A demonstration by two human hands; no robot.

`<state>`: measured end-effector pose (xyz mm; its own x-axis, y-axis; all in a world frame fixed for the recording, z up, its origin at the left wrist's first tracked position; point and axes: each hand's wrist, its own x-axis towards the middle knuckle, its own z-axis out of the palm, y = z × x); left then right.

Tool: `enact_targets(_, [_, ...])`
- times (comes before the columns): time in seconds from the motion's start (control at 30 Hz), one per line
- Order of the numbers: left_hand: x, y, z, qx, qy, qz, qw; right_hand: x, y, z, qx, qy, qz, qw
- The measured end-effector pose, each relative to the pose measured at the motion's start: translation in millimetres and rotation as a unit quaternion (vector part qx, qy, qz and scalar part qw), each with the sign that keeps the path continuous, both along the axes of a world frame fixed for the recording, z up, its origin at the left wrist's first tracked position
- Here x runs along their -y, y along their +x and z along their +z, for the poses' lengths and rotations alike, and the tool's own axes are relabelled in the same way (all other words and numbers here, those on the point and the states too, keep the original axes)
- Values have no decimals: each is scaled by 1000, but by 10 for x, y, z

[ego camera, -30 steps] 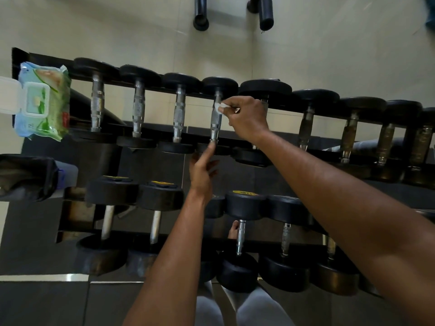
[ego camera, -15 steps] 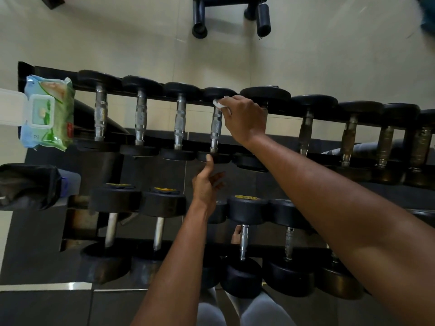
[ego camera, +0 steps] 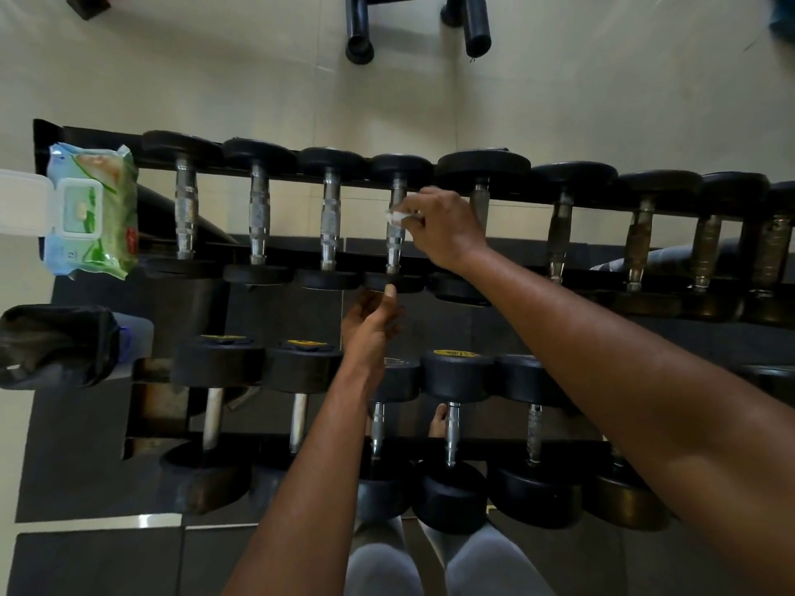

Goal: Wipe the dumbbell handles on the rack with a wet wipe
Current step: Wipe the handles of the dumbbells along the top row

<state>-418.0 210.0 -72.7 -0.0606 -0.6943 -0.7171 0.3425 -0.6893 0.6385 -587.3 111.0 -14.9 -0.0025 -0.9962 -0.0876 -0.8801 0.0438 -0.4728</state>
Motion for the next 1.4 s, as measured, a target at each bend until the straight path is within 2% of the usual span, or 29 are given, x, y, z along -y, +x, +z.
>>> enact_targets(0.17, [13,19,5,1,-4,-4,1000,-305,52,-51,13,80,44,996])
enact_targets(0.33, [24,29,7,43,-5,-12,999,-291,66,-61,25,145,23,989])
enact_targets(0.43, [-8,30,4,145,-5,-49,988,-265,32,-75,60,162,-1,985])
enact_targets(0.53, [-77,47,58,303,-86,-81,946,-191,-18,-78,155,121,-140,970])
enact_targets(0.6, [-54,72,108,354,-182,-89,913,-89,-34,-77,225,86,-251,938])
enact_targets(0.67, [8,90,135,378,-264,-114,880,35,-4,-66,329,77,-358,870])
enact_targets(0.73, [58,102,143,400,-290,-143,857,170,63,-64,426,91,-426,793])
enact_targets(0.8, [88,116,145,413,-287,-160,850,267,110,-86,478,111,-454,744])
enact_targets(0.93, [119,168,143,414,-283,-175,847,290,72,-121,570,152,-416,692])
enact_targets(1.0, [136,176,164,414,-285,-177,846,283,21,-132,576,182,-385,698])
enact_targets(1.07, [147,174,179,418,-289,-176,843,279,9,-114,535,219,-379,723])
enact_targets(1.17, [153,179,186,421,-296,-173,840,214,-12,-49,429,278,-354,783])
enact_targets(1.27, [154,180,199,420,-295,-174,840,124,-85,-35,358,321,-306,822])
enact_targets(1.4, [152,185,216,421,-295,-181,838,24,-55,-43,194,365,-196,889])
